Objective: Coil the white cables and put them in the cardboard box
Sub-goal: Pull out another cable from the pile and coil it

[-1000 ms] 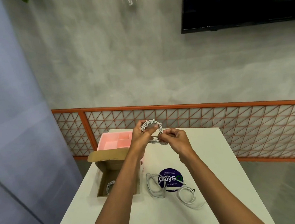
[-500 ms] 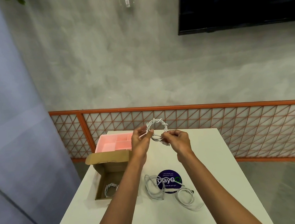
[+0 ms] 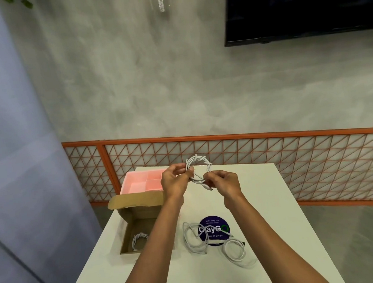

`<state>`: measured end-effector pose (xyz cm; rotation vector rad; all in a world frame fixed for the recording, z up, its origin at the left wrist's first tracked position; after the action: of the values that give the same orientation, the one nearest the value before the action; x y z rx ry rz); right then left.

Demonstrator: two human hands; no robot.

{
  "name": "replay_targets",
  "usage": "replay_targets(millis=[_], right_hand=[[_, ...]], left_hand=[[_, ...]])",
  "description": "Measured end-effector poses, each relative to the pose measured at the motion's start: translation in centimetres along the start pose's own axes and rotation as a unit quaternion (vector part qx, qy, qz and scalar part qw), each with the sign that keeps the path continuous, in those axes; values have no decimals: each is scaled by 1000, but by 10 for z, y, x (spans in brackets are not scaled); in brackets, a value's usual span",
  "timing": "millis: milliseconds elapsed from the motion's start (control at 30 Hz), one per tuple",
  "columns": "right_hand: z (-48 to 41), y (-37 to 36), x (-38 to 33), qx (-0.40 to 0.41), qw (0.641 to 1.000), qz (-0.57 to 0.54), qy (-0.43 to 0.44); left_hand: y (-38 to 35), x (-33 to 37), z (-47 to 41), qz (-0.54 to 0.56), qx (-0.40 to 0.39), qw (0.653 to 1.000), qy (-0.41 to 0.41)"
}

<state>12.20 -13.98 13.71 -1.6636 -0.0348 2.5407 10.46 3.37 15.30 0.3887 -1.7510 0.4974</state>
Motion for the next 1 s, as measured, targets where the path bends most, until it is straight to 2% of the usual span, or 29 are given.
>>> replay_targets(millis=[167, 367, 467, 567, 633, 733, 1000], right_hand=[[-3, 2, 0, -21, 1000, -5, -6], [0, -2, -4, -47, 999, 5, -11], [-2, -5, -3, -63, 998, 1, -11], [-7, -10, 6, -84, 996, -21, -23], [-11, -12, 15, -89, 994, -29, -60], [-14, -13, 23, -101, 986, -68, -111], [-17, -22, 11, -103, 992, -43, -60]], left_hand=[[-16, 15, 5, 44, -113, 992, -20], [-26, 20, 10, 80, -194, 977, -41], [-27, 21, 15, 96, -187, 976, -60], [-22, 18, 19, 117, -129, 981, -79], [-19, 15, 20, 137, -103, 982, -84], [-18, 12, 21, 152, -109, 979, -82], [-21, -6, 25, 222, -133, 966, -30]])
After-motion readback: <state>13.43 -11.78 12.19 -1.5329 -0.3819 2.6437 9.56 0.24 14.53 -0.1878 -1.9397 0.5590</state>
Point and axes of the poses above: each hand's wrist, its own z-axis away from the middle knuckle, its own y-axis out of the back of the hand, x = y × z, the point moved 9 cm from there along -z, towards the middle knuckle, and after that the axes turned 12 degrees about -y, right-handed, at the moved point
